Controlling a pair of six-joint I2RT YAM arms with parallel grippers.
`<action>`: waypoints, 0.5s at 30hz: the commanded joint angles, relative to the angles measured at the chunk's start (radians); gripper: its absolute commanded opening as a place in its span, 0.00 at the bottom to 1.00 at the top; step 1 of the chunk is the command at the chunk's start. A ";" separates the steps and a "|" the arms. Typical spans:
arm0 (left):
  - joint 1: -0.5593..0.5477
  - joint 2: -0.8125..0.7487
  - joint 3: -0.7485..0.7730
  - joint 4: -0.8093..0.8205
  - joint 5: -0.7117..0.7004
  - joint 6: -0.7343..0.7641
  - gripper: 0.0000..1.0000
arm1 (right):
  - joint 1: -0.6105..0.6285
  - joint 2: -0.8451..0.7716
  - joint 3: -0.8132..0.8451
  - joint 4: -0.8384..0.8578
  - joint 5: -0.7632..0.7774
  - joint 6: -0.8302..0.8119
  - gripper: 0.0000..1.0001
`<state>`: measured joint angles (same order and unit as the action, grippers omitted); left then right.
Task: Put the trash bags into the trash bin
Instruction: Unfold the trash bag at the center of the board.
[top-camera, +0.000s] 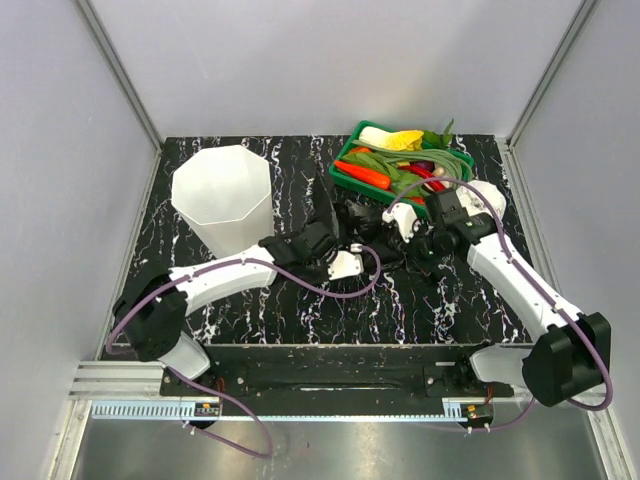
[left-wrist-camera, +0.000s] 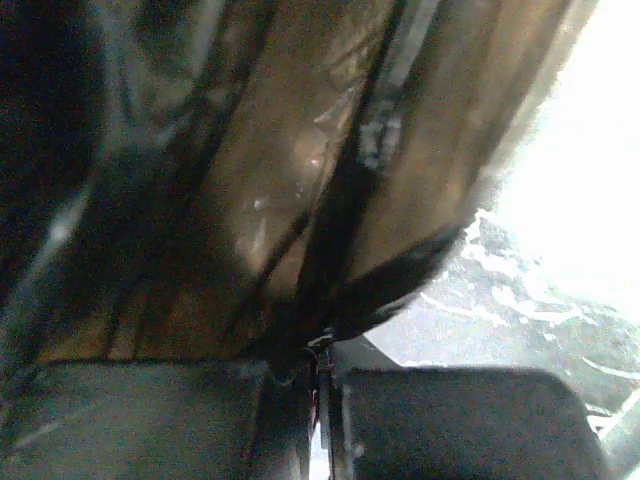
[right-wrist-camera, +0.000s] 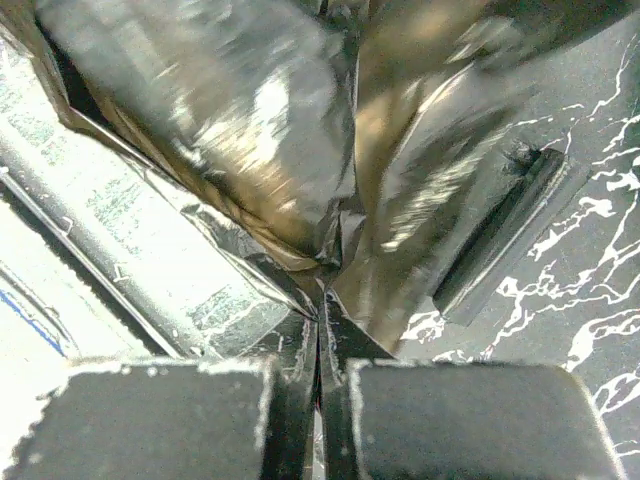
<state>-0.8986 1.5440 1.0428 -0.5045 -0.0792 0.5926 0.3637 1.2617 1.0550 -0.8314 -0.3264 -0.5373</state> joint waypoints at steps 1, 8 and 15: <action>0.018 -0.053 0.198 -0.084 0.062 -0.034 0.00 | 0.003 -0.052 0.120 -0.029 -0.043 -0.043 0.00; 0.142 -0.001 0.688 -0.083 0.107 -0.151 0.00 | -0.009 0.044 0.563 0.029 0.162 -0.007 0.00; 0.155 0.024 1.105 0.219 -0.100 -0.116 0.00 | -0.023 0.154 1.132 0.136 0.260 -0.020 0.00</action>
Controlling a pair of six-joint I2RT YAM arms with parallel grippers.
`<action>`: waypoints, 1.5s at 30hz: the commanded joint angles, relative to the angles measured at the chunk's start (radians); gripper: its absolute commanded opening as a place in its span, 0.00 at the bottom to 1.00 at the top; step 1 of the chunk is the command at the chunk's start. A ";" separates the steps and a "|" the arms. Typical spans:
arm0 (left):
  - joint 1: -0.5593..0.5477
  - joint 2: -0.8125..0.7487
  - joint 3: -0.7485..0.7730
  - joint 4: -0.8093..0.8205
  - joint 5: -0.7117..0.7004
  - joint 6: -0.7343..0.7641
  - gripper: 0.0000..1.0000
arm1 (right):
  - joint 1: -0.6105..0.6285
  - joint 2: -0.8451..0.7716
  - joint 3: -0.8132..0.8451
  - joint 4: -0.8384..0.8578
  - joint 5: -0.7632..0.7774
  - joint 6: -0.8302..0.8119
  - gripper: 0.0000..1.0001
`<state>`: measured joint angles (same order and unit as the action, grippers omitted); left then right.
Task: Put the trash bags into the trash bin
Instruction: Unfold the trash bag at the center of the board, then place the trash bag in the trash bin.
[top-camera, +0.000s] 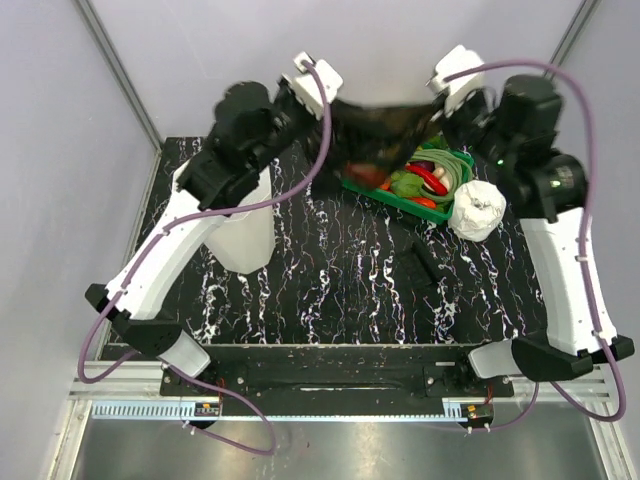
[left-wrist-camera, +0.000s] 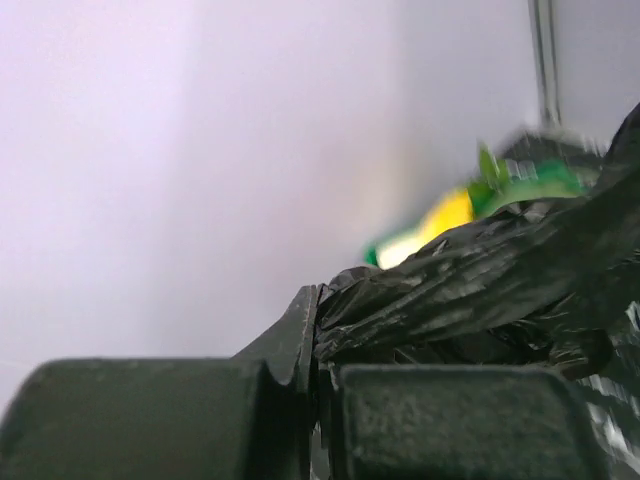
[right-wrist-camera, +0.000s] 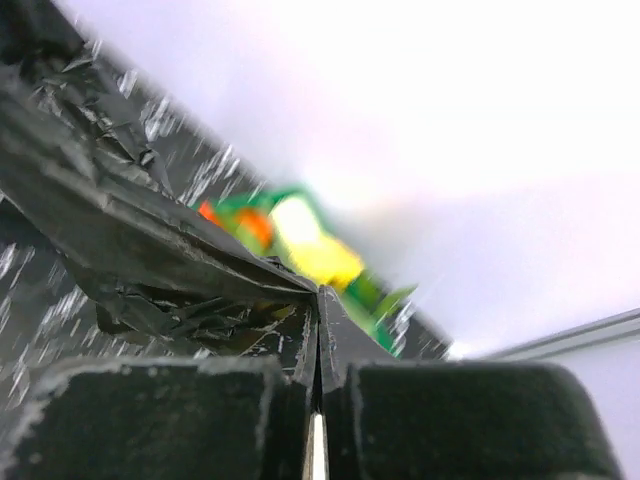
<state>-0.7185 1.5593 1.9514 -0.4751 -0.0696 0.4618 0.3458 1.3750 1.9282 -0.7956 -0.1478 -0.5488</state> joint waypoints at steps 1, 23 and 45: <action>-0.032 0.040 0.283 0.200 -0.130 0.043 0.00 | -0.005 0.082 0.346 0.098 0.088 -0.007 0.00; -0.173 -0.166 -0.879 0.026 -0.033 -0.035 0.00 | -0.004 -0.251 -0.859 0.009 -0.177 0.066 0.00; 0.066 -0.099 -0.003 0.042 -0.367 -0.057 0.00 | -0.048 0.113 0.233 -0.116 0.114 0.164 0.00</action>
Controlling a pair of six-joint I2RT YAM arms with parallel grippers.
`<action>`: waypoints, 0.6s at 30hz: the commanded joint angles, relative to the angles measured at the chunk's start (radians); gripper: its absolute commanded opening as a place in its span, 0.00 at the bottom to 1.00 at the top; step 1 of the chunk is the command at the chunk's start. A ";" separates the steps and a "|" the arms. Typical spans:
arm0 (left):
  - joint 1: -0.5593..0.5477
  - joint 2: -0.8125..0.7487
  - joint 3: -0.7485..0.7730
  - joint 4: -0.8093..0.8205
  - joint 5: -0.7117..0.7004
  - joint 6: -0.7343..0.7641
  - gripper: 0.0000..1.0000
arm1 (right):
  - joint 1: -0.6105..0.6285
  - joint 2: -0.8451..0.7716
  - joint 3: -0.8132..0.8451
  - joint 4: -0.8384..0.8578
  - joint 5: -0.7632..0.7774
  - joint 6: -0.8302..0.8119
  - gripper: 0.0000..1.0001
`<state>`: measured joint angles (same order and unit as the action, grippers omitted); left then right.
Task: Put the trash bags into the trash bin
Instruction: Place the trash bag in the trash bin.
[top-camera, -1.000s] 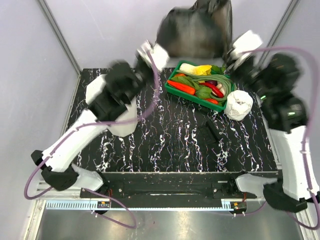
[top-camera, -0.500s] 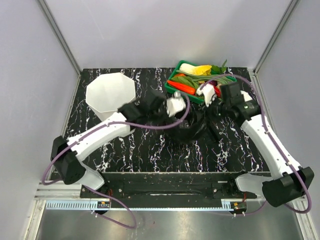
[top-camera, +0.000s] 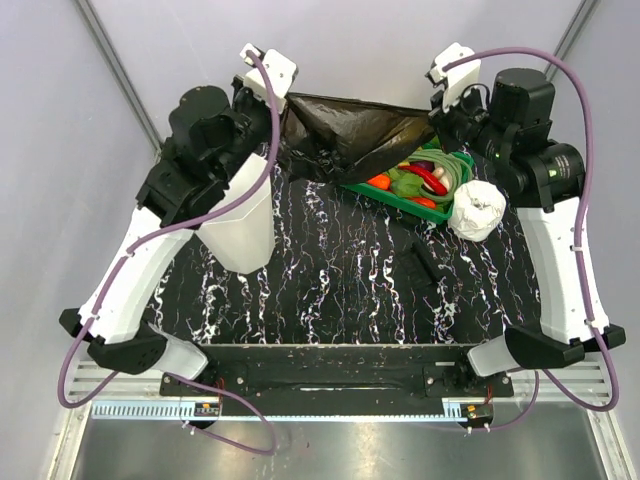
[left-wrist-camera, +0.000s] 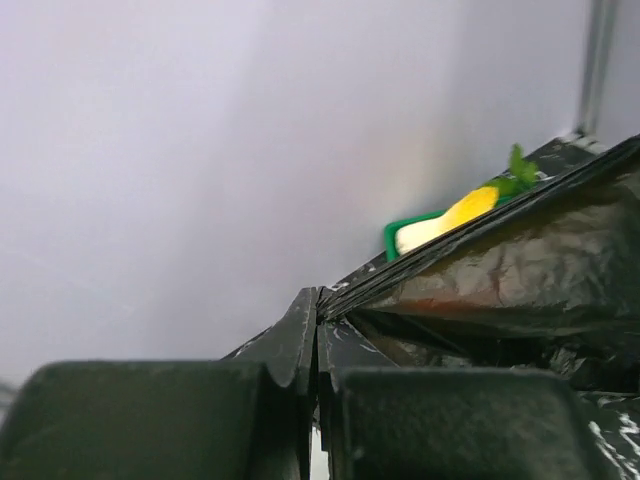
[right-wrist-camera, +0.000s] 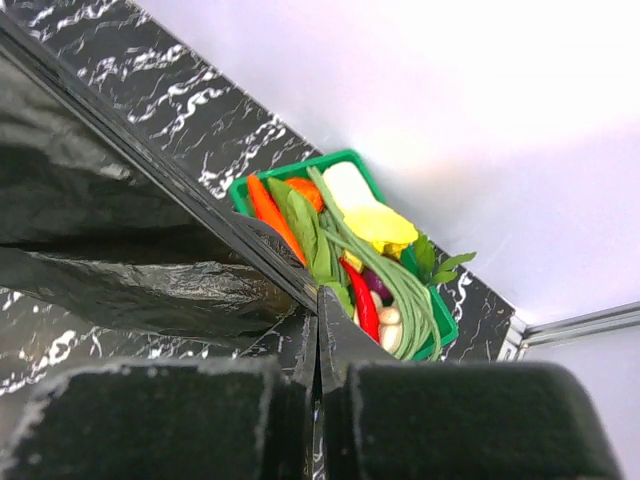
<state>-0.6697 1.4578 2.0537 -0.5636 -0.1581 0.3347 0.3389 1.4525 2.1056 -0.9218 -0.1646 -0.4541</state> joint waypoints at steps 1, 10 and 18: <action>0.028 0.003 -0.134 0.133 -0.287 0.095 0.00 | -0.058 0.031 0.045 0.011 0.099 0.083 0.00; 0.065 0.117 -0.098 0.156 -0.368 0.141 0.00 | -0.060 0.014 -0.165 -0.008 -0.146 0.157 0.00; 0.078 0.107 0.181 -0.050 -0.132 0.023 0.00 | -0.058 0.231 0.308 -0.250 -0.507 0.173 0.00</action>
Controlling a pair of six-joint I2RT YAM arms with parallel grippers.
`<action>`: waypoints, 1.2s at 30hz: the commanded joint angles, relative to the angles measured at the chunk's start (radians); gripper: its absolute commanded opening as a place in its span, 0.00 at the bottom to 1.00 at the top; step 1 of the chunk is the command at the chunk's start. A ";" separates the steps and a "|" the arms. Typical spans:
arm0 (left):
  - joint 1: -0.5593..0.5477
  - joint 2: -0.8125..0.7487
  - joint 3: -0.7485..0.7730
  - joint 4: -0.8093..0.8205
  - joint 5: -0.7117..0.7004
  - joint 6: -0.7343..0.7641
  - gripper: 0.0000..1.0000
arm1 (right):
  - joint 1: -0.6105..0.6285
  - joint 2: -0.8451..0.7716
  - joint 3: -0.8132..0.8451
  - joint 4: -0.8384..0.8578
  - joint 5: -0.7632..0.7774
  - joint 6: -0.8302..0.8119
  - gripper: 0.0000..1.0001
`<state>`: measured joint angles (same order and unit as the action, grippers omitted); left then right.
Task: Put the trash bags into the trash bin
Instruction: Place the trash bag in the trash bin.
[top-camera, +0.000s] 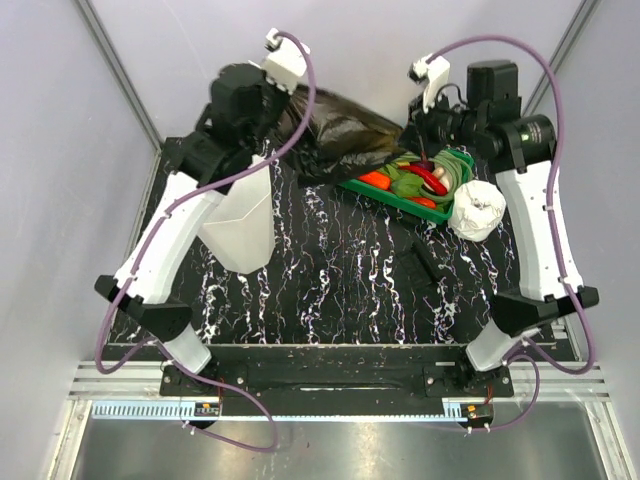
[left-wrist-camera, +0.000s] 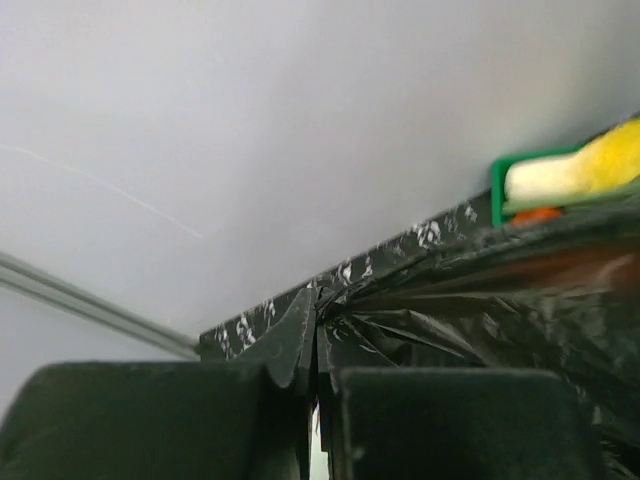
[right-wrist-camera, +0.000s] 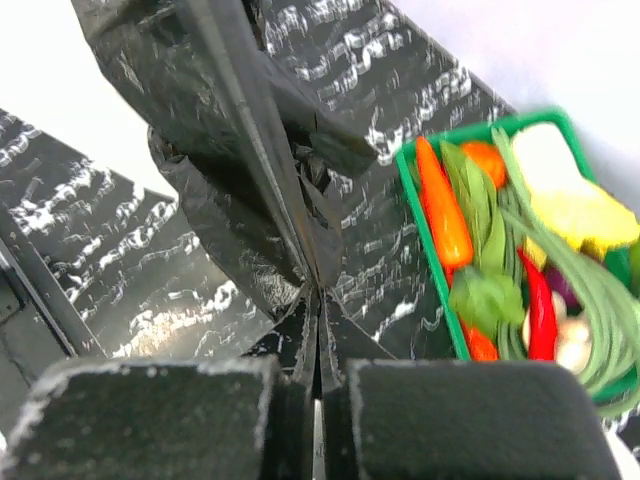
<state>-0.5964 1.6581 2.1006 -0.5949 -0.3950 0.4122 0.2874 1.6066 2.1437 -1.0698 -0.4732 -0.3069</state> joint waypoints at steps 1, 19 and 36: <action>0.004 -0.115 0.130 -0.017 0.152 -0.055 0.00 | -0.007 0.091 0.325 -0.105 -0.221 0.031 0.00; 0.006 -0.435 0.104 -0.085 0.019 0.287 0.00 | 0.001 0.246 0.467 0.372 -0.666 0.511 0.00; 0.012 -0.436 0.022 0.193 -0.234 0.447 0.00 | 0.151 0.383 0.509 0.353 -0.567 0.445 0.00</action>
<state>-0.5911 1.2217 2.0621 -0.5968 -0.4927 0.7860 0.4404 2.0075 2.6083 -0.7540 -1.0573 0.1257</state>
